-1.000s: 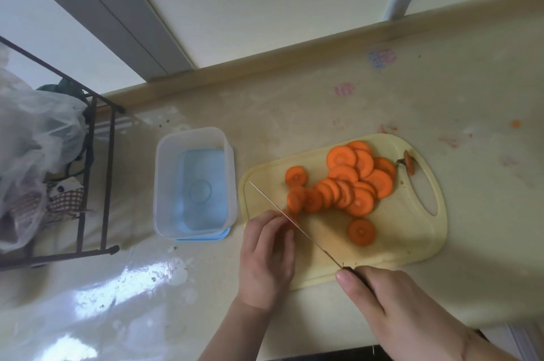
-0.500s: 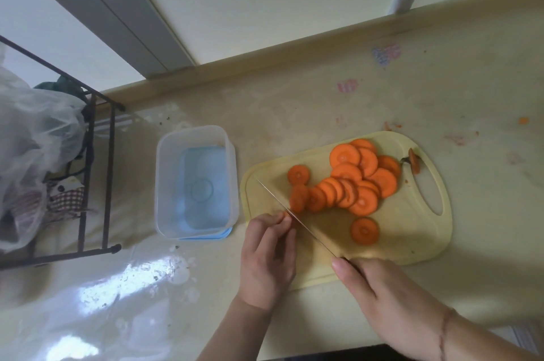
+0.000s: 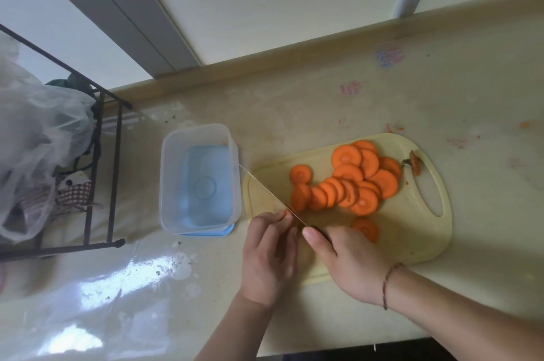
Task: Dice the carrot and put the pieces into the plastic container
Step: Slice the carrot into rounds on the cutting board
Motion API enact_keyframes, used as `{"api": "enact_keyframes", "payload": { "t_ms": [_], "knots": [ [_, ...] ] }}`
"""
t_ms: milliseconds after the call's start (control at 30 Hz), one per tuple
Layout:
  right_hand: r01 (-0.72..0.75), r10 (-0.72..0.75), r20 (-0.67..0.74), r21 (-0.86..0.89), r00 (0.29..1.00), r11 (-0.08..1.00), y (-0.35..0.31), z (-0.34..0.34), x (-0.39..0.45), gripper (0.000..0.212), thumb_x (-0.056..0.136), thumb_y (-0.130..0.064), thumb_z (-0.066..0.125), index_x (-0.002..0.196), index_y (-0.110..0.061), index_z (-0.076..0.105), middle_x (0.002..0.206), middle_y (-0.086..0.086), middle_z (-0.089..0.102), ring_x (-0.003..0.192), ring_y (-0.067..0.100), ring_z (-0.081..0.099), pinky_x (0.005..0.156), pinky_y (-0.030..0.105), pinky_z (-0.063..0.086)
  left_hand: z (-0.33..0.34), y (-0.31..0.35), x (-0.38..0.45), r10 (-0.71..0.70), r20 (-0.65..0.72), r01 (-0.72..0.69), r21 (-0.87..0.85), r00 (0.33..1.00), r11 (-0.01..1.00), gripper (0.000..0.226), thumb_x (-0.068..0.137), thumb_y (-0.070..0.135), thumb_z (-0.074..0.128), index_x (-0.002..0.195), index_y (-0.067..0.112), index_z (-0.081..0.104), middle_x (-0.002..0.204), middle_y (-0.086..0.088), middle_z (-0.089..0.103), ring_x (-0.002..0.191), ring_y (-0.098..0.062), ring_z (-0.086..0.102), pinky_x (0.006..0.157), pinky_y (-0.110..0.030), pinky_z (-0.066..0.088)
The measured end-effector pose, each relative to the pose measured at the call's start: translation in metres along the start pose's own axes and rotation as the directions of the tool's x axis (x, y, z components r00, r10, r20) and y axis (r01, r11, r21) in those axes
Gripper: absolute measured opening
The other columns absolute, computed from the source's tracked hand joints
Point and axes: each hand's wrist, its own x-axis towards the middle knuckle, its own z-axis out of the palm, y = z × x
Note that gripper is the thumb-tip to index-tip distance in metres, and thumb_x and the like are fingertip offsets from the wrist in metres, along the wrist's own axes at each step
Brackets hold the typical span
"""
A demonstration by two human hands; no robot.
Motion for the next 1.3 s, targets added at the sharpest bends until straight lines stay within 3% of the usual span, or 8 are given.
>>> {"api": "enact_keyframes", "payload": {
  "t_ms": [133, 300, 467, 633, 800, 1033, 1200, 1300],
  "knots": [
    [-0.046, 0.051, -0.049, 0.091, 0.998, 0.995, 0.000, -0.009, -0.007, 0.051, 0.092, -0.052, 0.031, 0.054, -0.019, 0.041, 0.046, -0.006, 0.050, 0.046, 0.009, 0.045, 0.049, 0.022, 0.030, -0.002, 0.003, 0.000, 0.007, 0.000, -0.007, -0.035, 1.000, 0.999, 0.021, 0.090, 0.009, 0.067, 0.110, 0.007, 0.067, 0.111, -0.008, 0.062, 0.104, -0.017, 0.064, 0.091, -0.025, 0.052],
    [-0.094, 0.105, -0.032, 0.254, 0.994, 0.963, -0.004, -0.017, -0.022, 0.057, 0.088, -0.064, 0.029, 0.060, -0.015, 0.039, 0.043, -0.003, 0.037, 0.042, 0.010, 0.033, 0.048, 0.029, 0.027, -0.001, 0.003, 0.000, -0.017, -0.012, 0.017, -0.008, 1.000, 1.000, 0.020, 0.085, 0.003, 0.072, 0.105, 0.003, 0.069, 0.111, -0.005, 0.063, 0.102, -0.021, 0.065, 0.088, -0.032, 0.055],
    [-0.103, 0.103, 0.006, 0.163, 0.995, 0.981, -0.006, -0.024, -0.041, 0.060, 0.078, -0.068, 0.027, 0.061, -0.013, 0.044, 0.050, 0.006, 0.047, 0.051, 0.021, 0.044, 0.059, 0.040, 0.040, -0.002, 0.007, 0.004, -0.022, -0.021, 0.021, -0.039, 1.000, 0.999, 0.023, 0.086, 0.012, 0.068, 0.108, 0.015, 0.062, 0.111, 0.003, 0.058, 0.101, -0.015, 0.063, 0.092, -0.022, 0.050],
    [-0.099, 0.098, 0.011, 0.086, 0.995, 0.991, 0.008, -0.019, -0.057, 0.066, 0.077, -0.075, 0.021, 0.063, -0.014, 0.045, 0.059, 0.009, 0.051, 0.057, 0.014, 0.047, 0.065, 0.034, 0.041, -0.003, 0.007, 0.003, -0.054, -0.018, 0.054, -0.011, 0.998, 0.998, 0.018, 0.087, 0.014, 0.068, 0.098, 0.000, 0.070, 0.107, -0.001, 0.062, 0.097, -0.017, 0.064, 0.091, -0.020, 0.050],
    [-0.092, 0.090, 0.027, 0.077, 0.996, 0.993, 0.022, -0.012, -0.064, 0.092, 0.068, -0.092, 0.004, 0.075, -0.016, 0.056, 0.073, 0.003, 0.064, 0.074, 0.010, 0.058, 0.076, 0.033, 0.046, -0.003, 0.006, 0.001, -0.035, -0.020, 0.035, 0.003, 0.999, 0.999, 0.015, 0.086, 0.006, 0.072, 0.098, -0.001, 0.072, 0.106, -0.005, 0.066, 0.097, -0.020, 0.067, 0.090, -0.023, 0.051],
    [-0.088, 0.086, 0.060, 0.033, 0.994, 0.996, 0.002, -0.013, -0.038, 0.058, 0.080, -0.068, 0.019, 0.062, -0.017, 0.042, 0.053, 0.002, 0.044, 0.055, 0.013, 0.042, 0.057, 0.028, 0.035, -0.006, 0.002, 0.001, 0.002, -0.014, -0.001, 0.014, 1.000, 1.000, 0.020, 0.080, -0.001, 0.077, 0.100, -0.002, 0.075, 0.109, -0.008, 0.070, 0.101, -0.018, 0.068, 0.092, -0.025, 0.053],
    [-0.172, 0.169, 0.075, 0.042, 0.983, 0.984, 0.026, -0.010, -0.067, 0.090, 0.069, -0.089, 0.006, 0.079, -0.016, 0.057, 0.074, 0.001, 0.064, 0.072, 0.008, 0.058, 0.075, 0.029, 0.047, -0.005, 0.003, -0.001, 0.007, -0.020, -0.007, 0.009, 1.000, 1.000, 0.021, 0.079, -0.001, 0.078, 0.099, -0.001, 0.076, 0.108, -0.008, 0.070, 0.100, -0.018, 0.068, 0.093, -0.025, 0.053],
    [-0.168, 0.165, 0.095, 0.025, 0.982, 0.986, 0.024, -0.008, -0.067, 0.089, 0.072, -0.086, 0.007, 0.086, -0.016, 0.060, 0.081, 0.002, 0.067, 0.081, 0.010, 0.061, 0.079, 0.029, 0.047, -0.006, 0.003, 0.001, -0.009, -0.021, 0.009, 0.011, 1.000, 1.000, 0.020, 0.080, 0.001, 0.078, 0.100, -0.001, 0.076, 0.109, -0.006, 0.070, 0.100, -0.017, 0.068, 0.093, -0.023, 0.052]
  ]
}}
